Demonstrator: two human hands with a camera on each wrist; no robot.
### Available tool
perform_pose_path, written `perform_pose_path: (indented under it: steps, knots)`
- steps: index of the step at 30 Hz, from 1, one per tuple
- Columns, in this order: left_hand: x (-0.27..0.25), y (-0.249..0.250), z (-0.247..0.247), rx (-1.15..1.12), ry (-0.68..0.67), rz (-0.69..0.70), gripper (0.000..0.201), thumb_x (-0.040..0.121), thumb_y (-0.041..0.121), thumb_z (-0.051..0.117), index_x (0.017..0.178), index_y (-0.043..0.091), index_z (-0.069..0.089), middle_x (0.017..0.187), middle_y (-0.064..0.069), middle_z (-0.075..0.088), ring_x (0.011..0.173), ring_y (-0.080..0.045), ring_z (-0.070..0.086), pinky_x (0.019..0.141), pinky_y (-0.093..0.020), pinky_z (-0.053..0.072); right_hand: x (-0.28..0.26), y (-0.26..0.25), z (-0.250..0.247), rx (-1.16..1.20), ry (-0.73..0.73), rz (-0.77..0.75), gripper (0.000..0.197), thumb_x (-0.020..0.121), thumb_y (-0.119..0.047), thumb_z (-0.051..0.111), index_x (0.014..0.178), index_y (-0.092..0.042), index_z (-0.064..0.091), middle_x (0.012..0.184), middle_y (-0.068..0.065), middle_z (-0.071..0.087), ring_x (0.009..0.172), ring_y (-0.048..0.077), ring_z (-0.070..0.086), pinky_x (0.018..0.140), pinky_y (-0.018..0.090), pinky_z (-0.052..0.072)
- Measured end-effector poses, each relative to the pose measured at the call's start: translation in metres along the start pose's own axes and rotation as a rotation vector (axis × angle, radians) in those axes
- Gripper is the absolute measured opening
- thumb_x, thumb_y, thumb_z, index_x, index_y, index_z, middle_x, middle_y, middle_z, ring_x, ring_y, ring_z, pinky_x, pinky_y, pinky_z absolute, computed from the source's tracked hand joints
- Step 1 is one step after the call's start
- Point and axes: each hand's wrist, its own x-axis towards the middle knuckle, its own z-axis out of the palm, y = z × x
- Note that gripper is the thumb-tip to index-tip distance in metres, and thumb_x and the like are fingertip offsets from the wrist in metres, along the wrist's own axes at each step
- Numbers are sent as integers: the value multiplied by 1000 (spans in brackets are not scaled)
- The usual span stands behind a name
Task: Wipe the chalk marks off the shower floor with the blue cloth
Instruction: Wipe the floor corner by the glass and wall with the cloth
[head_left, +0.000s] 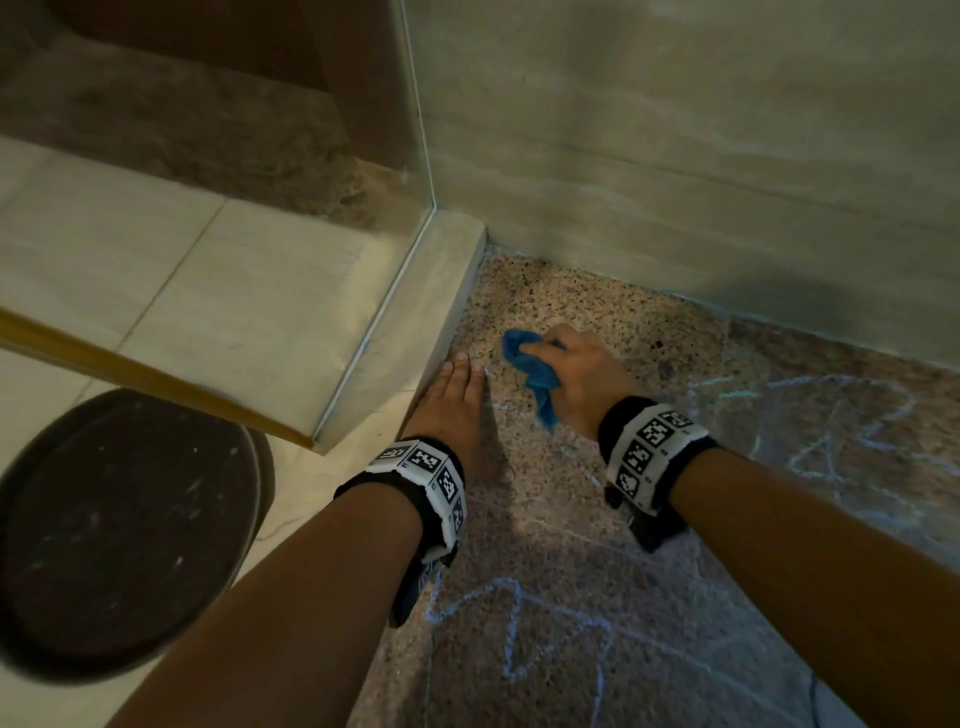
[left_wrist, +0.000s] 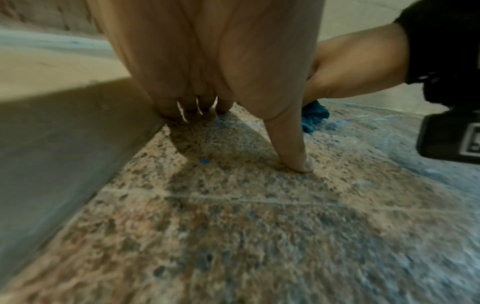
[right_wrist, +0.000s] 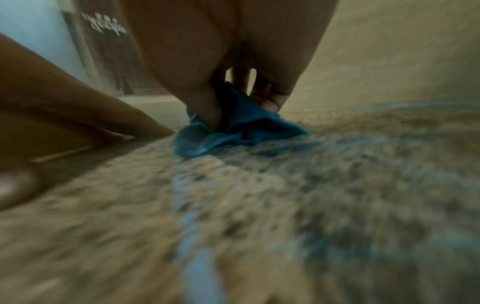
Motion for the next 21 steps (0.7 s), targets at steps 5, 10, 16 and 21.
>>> perform_pose_path:
  steps: [5,10,16,21]
  knots:
    - [-2,0,1,-6,23,21,126,77,63,67,150,8,-19,157,-9,-27,147,-22,-19,118,-30,-6,-27,-17,1,-23,-49,-90,60,87,-53,41,135,-18,51,137,6,43,116,33,38,99,39,36]
    - [-1,-1,1,4,11,11,129,75,64,68,150,10,-20,156,-6,-29,146,-22,-20,118,-30,-6,-5,1,-4,5,22,-158,32,85,-2,59,116,-9,66,113,15,58,97,40,52,84,45,48]
    - [1,-1,2,-10,15,11,129,74,64,69,151,11,-20,157,-6,-29,147,-21,-20,118,-30,-6,-4,-11,5,180,-9,5,22,87,-7,56,106,-13,64,106,7,48,97,23,42,84,39,37]
    - [0,-1,3,-18,26,8,125,76,61,69,151,9,-18,157,-7,-27,147,-21,-18,118,-29,-6,-15,-19,2,176,-133,-69,22,89,-6,51,107,-13,61,105,6,46,96,24,41,81,35,37]
